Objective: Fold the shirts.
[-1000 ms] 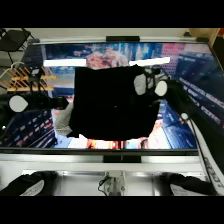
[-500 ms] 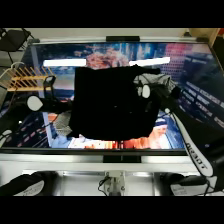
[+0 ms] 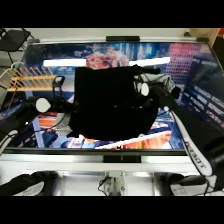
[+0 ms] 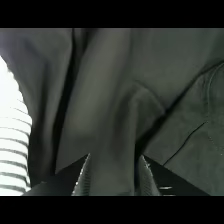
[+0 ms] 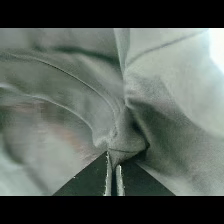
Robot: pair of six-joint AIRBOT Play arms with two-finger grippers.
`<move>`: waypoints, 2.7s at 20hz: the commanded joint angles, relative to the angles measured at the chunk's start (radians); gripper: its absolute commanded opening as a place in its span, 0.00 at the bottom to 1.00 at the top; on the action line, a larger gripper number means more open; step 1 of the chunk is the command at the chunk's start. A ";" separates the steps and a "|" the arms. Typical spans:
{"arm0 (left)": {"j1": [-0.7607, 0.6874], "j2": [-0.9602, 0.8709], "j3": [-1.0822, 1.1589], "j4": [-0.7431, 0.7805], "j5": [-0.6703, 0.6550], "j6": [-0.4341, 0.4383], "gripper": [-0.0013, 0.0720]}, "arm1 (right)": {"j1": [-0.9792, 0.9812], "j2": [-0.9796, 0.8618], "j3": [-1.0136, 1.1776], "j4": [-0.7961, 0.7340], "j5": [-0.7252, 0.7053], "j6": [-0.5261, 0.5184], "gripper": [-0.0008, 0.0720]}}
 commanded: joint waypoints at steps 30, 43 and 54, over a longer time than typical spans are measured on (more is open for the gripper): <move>-0.280 -0.255 -0.050 -0.505 0.642 -0.041 0.20 | 0.113 0.397 0.053 0.034 0.040 0.080 0.10; 0.132 0.259 0.120 -0.370 -0.385 0.375 0.10 | 0.113 0.469 0.053 0.099 0.045 0.052 0.10; 0.035 0.240 -0.156 -0.386 -0.318 0.330 0.10 | 0.312 0.387 -0.014 0.026 -0.074 0.169 0.10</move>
